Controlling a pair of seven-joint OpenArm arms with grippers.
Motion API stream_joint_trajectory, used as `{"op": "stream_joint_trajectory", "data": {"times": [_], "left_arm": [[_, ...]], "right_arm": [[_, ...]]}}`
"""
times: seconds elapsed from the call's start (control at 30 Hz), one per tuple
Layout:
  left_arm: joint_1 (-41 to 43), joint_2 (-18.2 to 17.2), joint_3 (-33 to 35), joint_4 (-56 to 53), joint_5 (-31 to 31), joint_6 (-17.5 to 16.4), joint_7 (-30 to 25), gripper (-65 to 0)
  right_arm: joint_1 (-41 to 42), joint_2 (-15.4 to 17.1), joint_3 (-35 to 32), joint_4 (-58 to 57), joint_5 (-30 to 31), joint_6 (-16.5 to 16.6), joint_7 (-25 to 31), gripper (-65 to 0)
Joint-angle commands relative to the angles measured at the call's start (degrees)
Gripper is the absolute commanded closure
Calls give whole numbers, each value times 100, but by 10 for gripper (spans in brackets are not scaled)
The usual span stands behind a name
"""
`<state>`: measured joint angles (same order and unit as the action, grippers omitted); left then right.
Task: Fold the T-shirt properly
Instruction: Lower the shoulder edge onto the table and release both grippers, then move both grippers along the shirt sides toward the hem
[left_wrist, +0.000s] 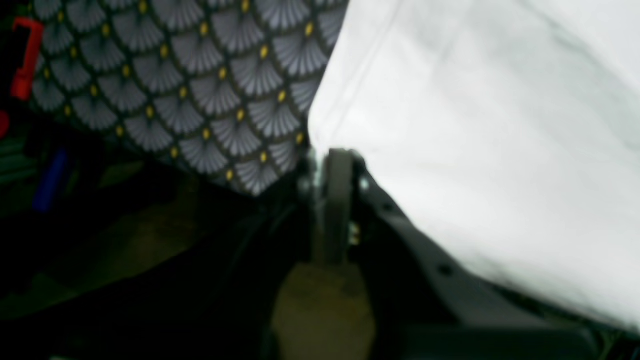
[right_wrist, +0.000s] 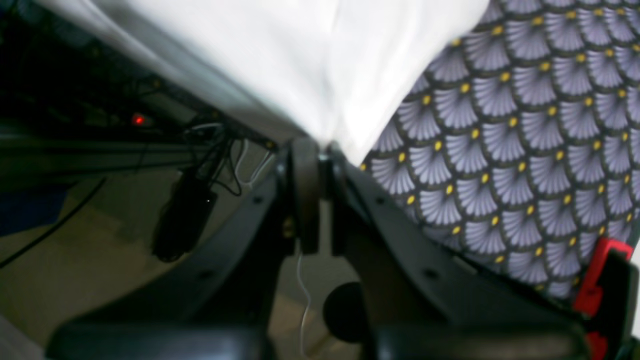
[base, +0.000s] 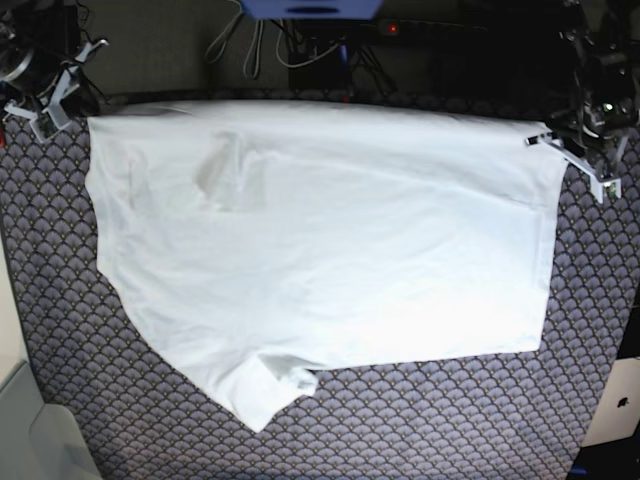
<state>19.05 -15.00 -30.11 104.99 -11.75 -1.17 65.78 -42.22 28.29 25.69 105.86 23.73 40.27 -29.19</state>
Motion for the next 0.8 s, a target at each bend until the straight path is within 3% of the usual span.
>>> {"op": "stream_joint_trajectory", "data": {"times": [0.0,0.07,0.23,0.3,0.77], "left_arm": [[-37,-113,44,72,72,33,-94,-8],[-10,-201,167,72,80,33,-94,-40],[104,-271,290,99,72,33,-94,-227],[113,-271,281,108,72,33,-94,-269],[113,-271,255,143,89,33,-94,-276]], "right_arm": [[-38,111,72,64,32,-27,66,-71],[-38,111,72,64,32,-27,66,-121],[-38,120,81,73,32,-27,66,-235],[-38,120,81,73,32,-27,66,-262],[-38,243,125,47,23,-27,66,-275]]}}
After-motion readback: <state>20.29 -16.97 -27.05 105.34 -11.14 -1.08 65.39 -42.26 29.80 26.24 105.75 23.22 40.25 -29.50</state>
